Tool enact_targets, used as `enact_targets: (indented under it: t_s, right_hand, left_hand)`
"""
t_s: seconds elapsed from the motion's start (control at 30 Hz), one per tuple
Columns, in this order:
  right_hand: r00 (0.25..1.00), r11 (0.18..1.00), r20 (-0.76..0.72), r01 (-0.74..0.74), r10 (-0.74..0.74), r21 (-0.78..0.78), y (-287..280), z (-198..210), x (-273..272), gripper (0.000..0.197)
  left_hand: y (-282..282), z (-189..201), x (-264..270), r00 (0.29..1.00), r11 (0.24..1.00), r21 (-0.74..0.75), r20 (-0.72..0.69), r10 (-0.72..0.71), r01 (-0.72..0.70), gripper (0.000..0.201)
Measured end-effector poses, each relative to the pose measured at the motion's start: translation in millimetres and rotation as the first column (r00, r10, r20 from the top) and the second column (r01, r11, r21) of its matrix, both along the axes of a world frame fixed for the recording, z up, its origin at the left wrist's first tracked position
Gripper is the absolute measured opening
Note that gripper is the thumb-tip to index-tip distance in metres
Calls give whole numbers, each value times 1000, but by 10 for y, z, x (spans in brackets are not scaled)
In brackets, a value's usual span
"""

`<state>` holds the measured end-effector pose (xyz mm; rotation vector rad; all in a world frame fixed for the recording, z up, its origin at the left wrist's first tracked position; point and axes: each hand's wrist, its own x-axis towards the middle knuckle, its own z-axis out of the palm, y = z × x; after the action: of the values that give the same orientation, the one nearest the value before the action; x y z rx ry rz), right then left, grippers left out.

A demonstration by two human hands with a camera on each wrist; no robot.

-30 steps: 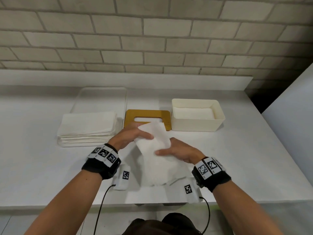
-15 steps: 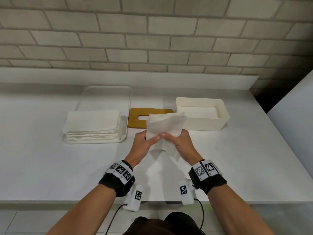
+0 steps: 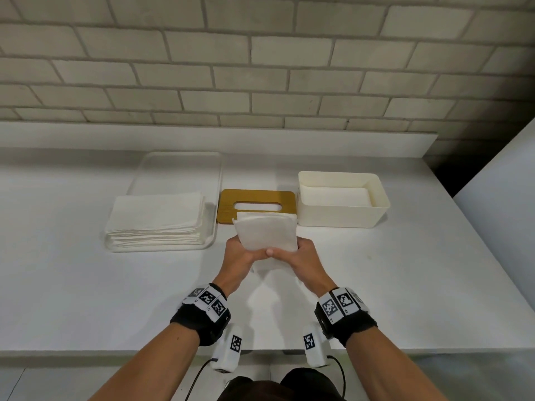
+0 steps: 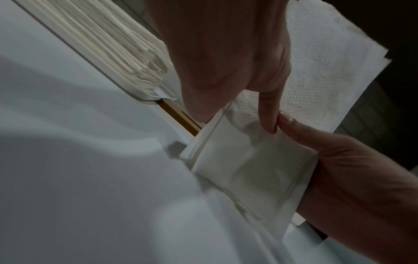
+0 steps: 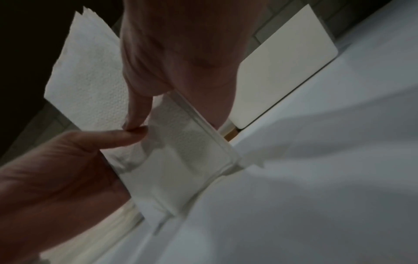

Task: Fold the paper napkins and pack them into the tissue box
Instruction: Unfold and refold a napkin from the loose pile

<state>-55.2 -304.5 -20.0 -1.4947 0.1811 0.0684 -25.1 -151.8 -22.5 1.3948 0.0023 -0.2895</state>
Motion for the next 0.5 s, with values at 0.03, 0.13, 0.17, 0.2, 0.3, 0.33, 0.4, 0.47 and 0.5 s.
enact_targets:
  t_s: [0.03,0.13,0.17,0.2,0.3,0.33,0.4,0.47,0.5]
  right_hand:
    - [1000,1000,9,1,-1,7,5,6,11,25]
    - [1000,1000,28,-3,3,27,6,0,40,32]
    - [1000,1000,23,0,0,19,-1,-10,35,34]
    - [1000,1000,17,5,-5,12,-7,-21,38,35]
    - [999,1000,35,-11,10,23,5,13,40,36]
    - [998,999,57,-22,20,35,16,24,41,36]
    - [997,1000,80,-9,8,21,36,2,62,31]
    - [996,1000,88,17,-15,-24,47,-8,48,24]
    - [994,999,108,11,-6,-49,41,13,29,16]
  left_hand:
    - [-5,22,0,1000,1000,-7,13,0,0,45]
    - [-1,18,16,999,999,-35,40,-27,28,46]
    - [9,1,18,999,999,-32,38,-31,32,47]
    - [24,-15,26,999,999,-20,38,-37,38,47]
    - [48,4,37,996,998,1,60,-67,67,48]
    - [45,20,42,994,997,-3,80,-77,78,47]
    - [21,10,68,991,997,15,111,-79,78,45]
    - [23,-33,80,994,999,35,103,-38,35,35]
    - [27,-51,74,995,1000,18,99,-19,17,28]
